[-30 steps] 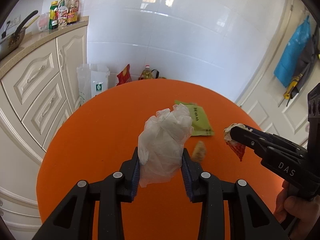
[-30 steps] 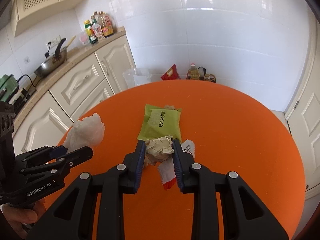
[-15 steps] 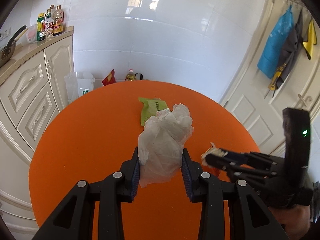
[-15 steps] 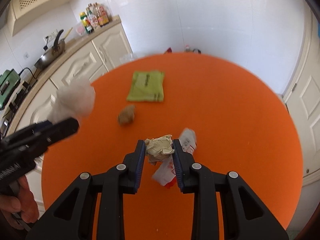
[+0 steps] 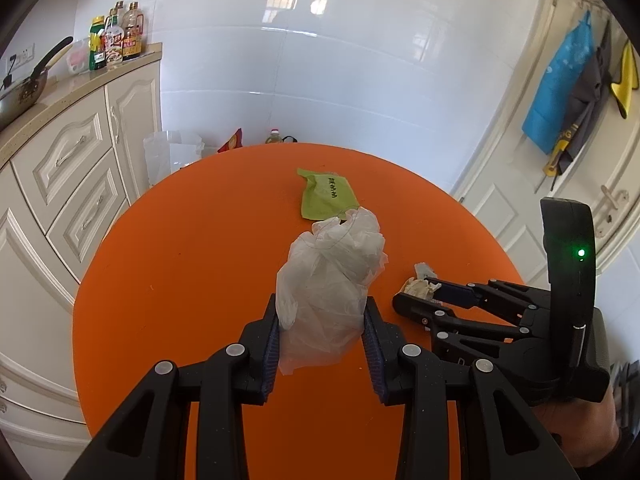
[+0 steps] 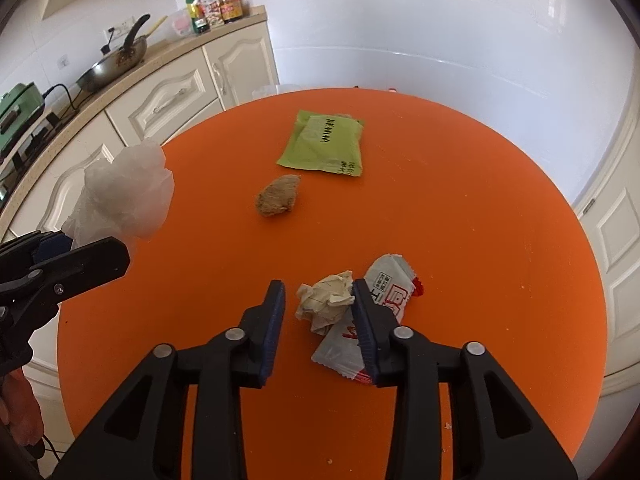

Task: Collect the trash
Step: 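Hold the plastic bag in the left tool while the right tool regrasps the tissue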

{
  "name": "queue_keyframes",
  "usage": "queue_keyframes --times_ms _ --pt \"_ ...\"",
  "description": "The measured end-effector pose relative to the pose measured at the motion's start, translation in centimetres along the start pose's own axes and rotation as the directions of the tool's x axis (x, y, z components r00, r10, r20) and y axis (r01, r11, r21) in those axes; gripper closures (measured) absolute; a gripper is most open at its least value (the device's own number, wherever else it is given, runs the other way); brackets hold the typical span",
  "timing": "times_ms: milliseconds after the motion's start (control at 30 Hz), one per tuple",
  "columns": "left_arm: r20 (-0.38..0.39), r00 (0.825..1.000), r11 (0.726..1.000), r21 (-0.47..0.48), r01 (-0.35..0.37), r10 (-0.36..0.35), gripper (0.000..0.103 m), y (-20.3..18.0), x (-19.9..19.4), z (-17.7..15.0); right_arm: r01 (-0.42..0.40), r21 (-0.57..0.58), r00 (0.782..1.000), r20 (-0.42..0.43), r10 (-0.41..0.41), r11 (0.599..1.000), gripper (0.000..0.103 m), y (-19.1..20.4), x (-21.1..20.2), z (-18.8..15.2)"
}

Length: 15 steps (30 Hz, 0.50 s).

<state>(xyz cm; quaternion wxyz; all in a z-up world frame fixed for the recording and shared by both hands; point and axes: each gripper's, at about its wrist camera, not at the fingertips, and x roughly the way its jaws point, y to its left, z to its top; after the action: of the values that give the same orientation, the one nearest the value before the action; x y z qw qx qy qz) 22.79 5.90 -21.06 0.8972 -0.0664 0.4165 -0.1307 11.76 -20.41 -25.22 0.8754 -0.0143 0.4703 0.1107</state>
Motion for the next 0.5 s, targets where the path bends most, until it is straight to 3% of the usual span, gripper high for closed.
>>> queue_keyframes --times_ms 100,167,267,300,333,433,500 --pt "0.001 1.000 1.000 0.000 0.000 0.000 0.070 0.6 -0.4 -0.5 0.015 -0.035 1.000 -0.008 -0.015 0.999 0.049 0.8 0.5 0.0" --pt "0.001 1.000 1.000 0.000 0.000 0.000 0.070 0.7 -0.4 -0.6 0.026 -0.048 1.000 -0.007 -0.027 0.999 0.048 1.0 0.7 0.1" --pt "-0.001 1.000 1.000 0.001 -0.001 0.001 0.070 1.0 -0.6 -1.1 0.025 -0.041 1.000 -0.004 -0.025 0.999 0.058 0.8 0.4 0.2" --pt "-0.001 1.000 1.000 0.000 -0.001 0.001 0.070 0.6 -1.0 -1.7 0.016 -0.039 1.000 0.001 -0.016 0.999 0.072 0.6 0.2 0.3" --pt "0.001 1.000 1.000 -0.001 -0.003 0.003 0.070 0.0 -1.4 -2.2 -0.005 -0.030 1.000 0.011 0.006 1.000 0.078 0.4 -0.2 0.4" --pt "0.004 1.000 1.000 -0.006 -0.007 0.007 0.070 -0.2 -1.6 -2.5 -0.085 -0.005 0.995 0.059 0.085 0.996 0.078 0.1 -1.8 0.6" --pt "0.005 1.000 1.000 -0.009 -0.009 0.009 0.070 -0.6 -1.8 -2.7 -0.074 -0.034 0.996 0.046 0.076 0.997 0.078 0.6 -1.8 0.6"
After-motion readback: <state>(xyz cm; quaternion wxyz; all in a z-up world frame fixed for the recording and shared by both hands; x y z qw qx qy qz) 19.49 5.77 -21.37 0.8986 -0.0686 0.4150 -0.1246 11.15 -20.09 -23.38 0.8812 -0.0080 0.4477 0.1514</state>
